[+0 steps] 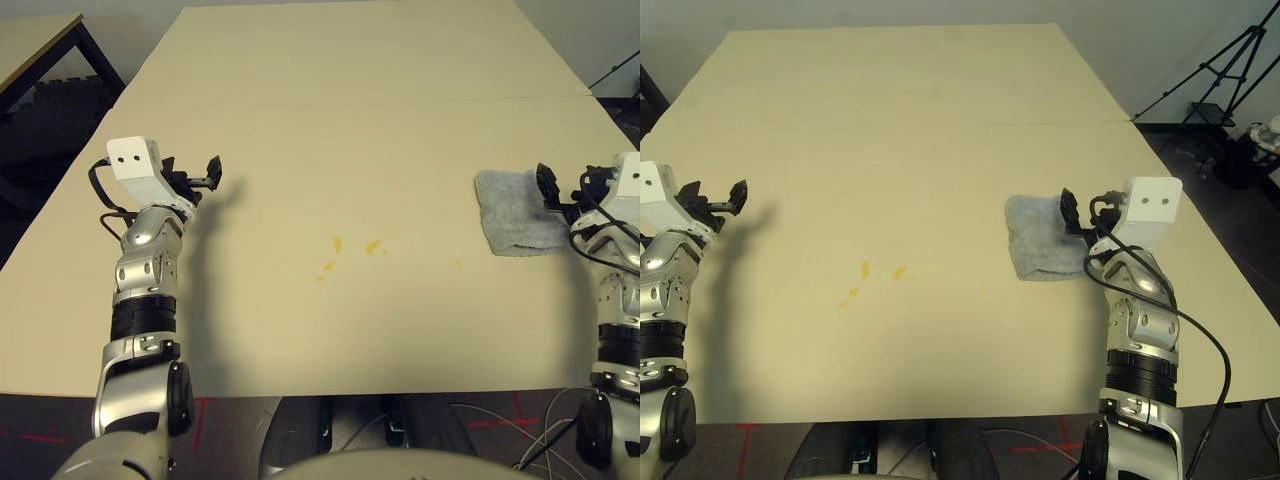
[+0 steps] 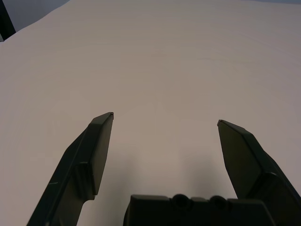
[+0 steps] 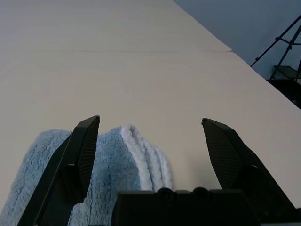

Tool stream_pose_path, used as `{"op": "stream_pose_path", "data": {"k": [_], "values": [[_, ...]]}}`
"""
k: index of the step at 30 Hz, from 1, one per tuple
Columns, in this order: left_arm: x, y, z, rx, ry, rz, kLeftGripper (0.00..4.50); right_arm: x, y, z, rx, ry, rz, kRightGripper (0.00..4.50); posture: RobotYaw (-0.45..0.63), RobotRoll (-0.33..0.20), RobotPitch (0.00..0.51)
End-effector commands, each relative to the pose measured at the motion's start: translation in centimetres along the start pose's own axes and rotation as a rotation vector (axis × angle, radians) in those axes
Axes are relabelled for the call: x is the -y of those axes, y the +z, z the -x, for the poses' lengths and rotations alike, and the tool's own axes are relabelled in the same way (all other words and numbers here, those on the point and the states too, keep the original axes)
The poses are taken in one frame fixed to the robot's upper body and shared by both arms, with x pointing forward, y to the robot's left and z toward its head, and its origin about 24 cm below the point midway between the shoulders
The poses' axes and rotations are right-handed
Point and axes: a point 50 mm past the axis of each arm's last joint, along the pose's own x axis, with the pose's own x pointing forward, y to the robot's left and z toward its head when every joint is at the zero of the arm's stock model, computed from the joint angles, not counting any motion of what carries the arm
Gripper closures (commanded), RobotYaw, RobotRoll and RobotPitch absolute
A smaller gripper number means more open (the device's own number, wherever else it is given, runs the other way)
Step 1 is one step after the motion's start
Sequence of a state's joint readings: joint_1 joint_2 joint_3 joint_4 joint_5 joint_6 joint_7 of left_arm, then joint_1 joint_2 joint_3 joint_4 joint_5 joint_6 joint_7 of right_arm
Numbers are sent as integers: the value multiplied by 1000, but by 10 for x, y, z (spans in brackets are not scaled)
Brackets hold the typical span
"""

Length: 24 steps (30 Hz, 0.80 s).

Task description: Wipe the water off the table with a rag.

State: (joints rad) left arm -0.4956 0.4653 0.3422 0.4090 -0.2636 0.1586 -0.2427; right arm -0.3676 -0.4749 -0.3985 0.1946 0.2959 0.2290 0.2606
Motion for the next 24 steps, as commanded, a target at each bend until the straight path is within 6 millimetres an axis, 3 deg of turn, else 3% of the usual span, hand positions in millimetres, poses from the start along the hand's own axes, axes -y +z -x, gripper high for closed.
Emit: {"op": "stream_pose_path", "data": {"k": [1, 3, 6, 9, 14, 19, 24], "values": [[-2, -8, 5, -19, 16, -2, 4, 6, -5, 6, -18, -31, -18, 9, -21, 0, 140], [3, -9, 4, -10, -1, 5, 4, 8, -5, 8, -26, -37, -21, 9, -27, 0, 143], [6, 7, -2, 34, -41, 31, 4, 8, 9, 5, -19, -25, -15, 9, -32, 0, 143], [11, 41, -14, 80, -231, 33, 4, -1, 37, -4, -58, 86, 15, 9, -25, 0, 140], [6, 86, -19, 72, -483, 105, 4, -22, 68, -12, -146, 203, 73, 9, -30, 0, 129], [16, 101, -11, -63, -781, -58, 4, -42, 65, -11, -379, 306, 118, 9, -46, 0, 124], [22, 105, -6, -175, -962, -258, 4, -55, 56, -10, -527, 341, 184, 9, -56, 0, 128]]}}
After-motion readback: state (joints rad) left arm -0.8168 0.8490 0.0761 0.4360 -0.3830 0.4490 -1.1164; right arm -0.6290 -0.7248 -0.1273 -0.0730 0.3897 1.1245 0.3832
